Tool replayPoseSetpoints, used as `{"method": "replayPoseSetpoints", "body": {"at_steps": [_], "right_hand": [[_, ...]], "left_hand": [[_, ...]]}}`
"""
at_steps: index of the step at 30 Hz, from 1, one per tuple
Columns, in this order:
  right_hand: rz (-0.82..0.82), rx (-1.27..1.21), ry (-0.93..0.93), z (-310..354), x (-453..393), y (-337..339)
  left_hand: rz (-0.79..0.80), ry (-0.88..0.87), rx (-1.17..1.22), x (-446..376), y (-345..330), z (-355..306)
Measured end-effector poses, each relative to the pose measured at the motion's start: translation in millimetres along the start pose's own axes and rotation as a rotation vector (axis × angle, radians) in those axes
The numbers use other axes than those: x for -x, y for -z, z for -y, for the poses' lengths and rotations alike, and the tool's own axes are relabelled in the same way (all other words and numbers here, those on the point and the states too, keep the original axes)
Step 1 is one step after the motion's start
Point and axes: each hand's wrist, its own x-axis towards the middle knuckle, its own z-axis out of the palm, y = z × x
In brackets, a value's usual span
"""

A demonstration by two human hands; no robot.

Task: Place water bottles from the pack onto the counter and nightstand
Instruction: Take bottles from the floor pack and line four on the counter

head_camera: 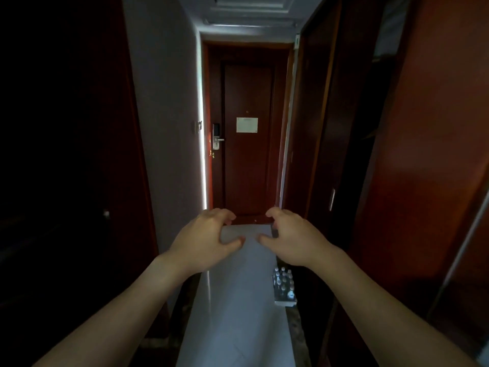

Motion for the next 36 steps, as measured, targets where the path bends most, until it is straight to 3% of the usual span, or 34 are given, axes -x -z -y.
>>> {"method": "replayPoseSetpoints", "body": {"at_steps": [9,20,36], "right_hand": [[0.028,-0.067,-0.060,-75.7,-228.0,-33.9],[-0.047,-0.117,-0.128,-198.6,-440.1,-45.8],[-0.059,-0.080,-0.095,-376.8,-776.5,-86.3]], "left_hand": [[0.033,-0.040,0.097,-220.9,-84.9,116.4],[0.031,-0.126,0.164,-451.2,-192.0,183.1],[0.087,-0.069,0.103,-758.9,-325.6,290.6]]}}
